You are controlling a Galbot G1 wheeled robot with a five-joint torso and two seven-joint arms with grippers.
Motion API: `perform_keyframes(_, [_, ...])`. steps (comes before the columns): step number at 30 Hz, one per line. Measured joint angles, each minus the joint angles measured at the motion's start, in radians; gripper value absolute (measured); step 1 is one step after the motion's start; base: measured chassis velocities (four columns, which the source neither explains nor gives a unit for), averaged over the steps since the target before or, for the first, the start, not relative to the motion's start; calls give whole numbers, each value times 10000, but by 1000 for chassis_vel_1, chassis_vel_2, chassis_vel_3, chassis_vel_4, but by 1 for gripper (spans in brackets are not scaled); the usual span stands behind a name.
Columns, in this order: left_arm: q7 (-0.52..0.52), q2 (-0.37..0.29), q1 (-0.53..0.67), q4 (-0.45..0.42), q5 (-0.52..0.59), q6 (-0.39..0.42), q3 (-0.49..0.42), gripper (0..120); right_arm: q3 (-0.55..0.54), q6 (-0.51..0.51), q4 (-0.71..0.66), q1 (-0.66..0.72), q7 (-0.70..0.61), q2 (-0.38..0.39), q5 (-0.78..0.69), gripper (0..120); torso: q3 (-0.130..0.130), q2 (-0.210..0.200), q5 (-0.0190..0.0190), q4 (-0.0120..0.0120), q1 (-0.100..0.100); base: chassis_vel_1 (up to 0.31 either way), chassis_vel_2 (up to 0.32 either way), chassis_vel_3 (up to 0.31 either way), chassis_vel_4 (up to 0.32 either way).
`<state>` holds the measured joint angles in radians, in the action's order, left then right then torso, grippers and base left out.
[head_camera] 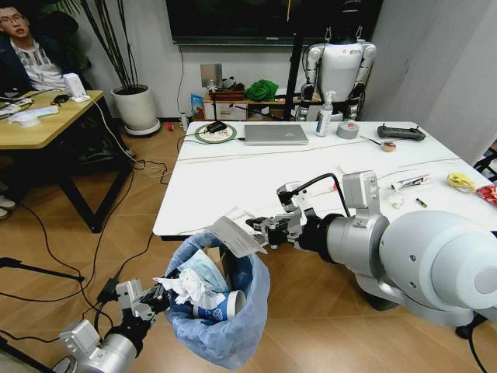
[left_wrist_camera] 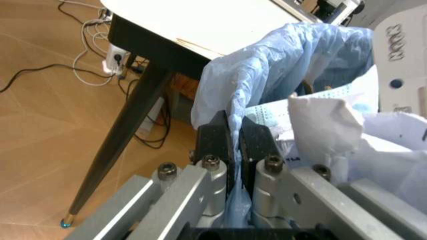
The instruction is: Pick up the trash bin and place the trash from the table into it.
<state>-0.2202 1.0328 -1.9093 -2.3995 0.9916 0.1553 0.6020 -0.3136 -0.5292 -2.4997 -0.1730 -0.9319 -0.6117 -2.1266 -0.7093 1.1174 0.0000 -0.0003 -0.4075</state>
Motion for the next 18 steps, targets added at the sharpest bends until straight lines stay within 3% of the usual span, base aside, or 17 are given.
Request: perform_keyframes(18, [8,53,101,128,23,0,-47,0,-314,153,-3,232,807,-241,-4,0,0,0,0,1,0,0,0,0,0])
